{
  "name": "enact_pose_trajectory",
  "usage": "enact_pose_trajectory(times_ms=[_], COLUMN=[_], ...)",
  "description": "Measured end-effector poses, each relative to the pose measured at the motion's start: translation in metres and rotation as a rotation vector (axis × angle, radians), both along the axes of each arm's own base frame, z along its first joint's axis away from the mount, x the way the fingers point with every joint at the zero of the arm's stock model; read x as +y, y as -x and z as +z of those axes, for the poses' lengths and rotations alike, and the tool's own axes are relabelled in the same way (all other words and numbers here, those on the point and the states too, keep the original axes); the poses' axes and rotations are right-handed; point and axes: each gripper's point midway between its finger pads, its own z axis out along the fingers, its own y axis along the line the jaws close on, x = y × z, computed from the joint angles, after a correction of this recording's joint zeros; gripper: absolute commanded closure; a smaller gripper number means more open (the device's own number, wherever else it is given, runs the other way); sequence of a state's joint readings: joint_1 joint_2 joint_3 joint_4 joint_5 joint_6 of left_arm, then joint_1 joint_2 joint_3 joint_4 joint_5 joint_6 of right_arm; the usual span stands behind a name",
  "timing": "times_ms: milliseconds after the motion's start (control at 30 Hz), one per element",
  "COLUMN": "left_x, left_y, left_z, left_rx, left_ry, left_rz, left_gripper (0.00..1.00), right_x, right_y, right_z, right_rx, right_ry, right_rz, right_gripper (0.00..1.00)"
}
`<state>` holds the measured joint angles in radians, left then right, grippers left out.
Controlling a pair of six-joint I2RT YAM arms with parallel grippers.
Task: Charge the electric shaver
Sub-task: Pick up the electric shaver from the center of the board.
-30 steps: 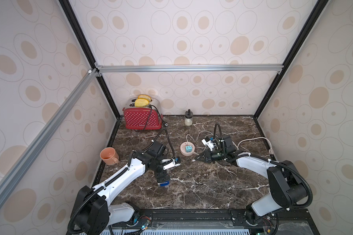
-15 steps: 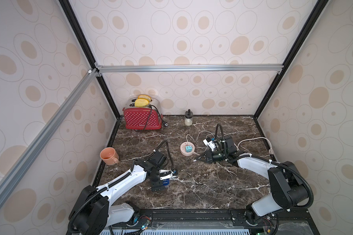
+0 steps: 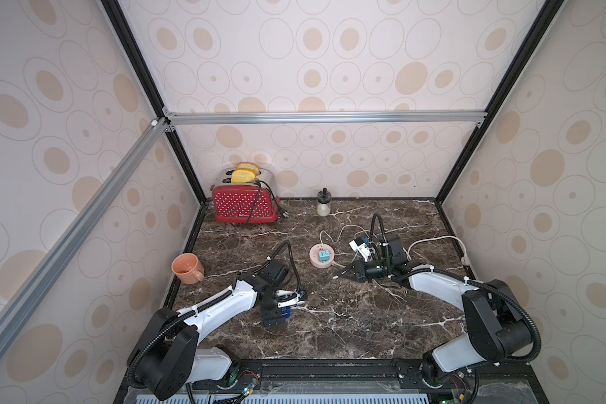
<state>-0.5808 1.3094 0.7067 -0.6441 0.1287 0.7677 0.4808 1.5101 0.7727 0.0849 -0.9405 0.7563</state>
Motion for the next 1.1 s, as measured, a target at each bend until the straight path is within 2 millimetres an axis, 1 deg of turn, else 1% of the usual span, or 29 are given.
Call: enact_pose_trajectory(times_ms=[167, 300, 400, 533, 700, 767, 900, 933, 1000, 1067, 1100], left_x=[0.000, 0.001, 0.001, 0.001, 0.001, 0.000, -0.001, -0.001, -0.001, -0.002, -0.002], left_y=[0.000, 0.000, 0.002, 0.002, 0.001, 0.000, -0.001, -0.002, -0.002, -0.002, -0.003], left_z=[-0.008, -0.019, -0.023, -0.024, -0.024, -0.024, -0.024, -0.024, -0.024, -0.024, -0.024], left_rx=[-0.002, 0.030, 0.046, 0.047, 0.050, 0.050, 0.049, 0.049, 0.051, 0.052, 0.052], left_ry=[0.000, -0.021, -0.030, -0.031, -0.031, -0.030, -0.030, -0.030, -0.030, -0.030, -0.030], left_rz=[0.001, 0.001, 0.001, 0.004, 0.013, 0.012, 0.014, 0.014, 0.014, 0.014, 0.014], left_gripper=[0.08, 0.12, 0.17, 0.27, 0.40, 0.48, 0.53, 0.56, 0.70, 0.72, 0.77], right_x=[0.000, -0.001, -0.003, -0.005, -0.006, -0.006, -0.007, -0.008, -0.009, -0.009, -0.010], right_y=[0.000, 0.001, 0.003, 0.005, 0.006, 0.007, 0.008, 0.008, 0.009, 0.009, 0.009], right_z=[0.001, 0.000, 0.001, 0.003, -0.001, -0.001, -0.002, -0.002, -0.002, -0.002, -0.002], right_rx=[-0.011, -0.022, -0.041, -0.063, -0.063, -0.064, -0.071, -0.076, -0.088, -0.099, -0.105], right_ry=[-0.001, 0.006, 0.010, 0.014, 0.025, 0.027, 0.032, 0.035, 0.040, 0.043, 0.045], right_rz=[0.004, 0.009, 0.011, 0.010, 0.012, 0.014, 0.020, 0.022, 0.024, 0.026, 0.026], right_gripper=[1.00, 1.00, 1.00, 1.00, 1.00, 1.00, 1.00, 1.00, 1.00, 1.00, 1.00])
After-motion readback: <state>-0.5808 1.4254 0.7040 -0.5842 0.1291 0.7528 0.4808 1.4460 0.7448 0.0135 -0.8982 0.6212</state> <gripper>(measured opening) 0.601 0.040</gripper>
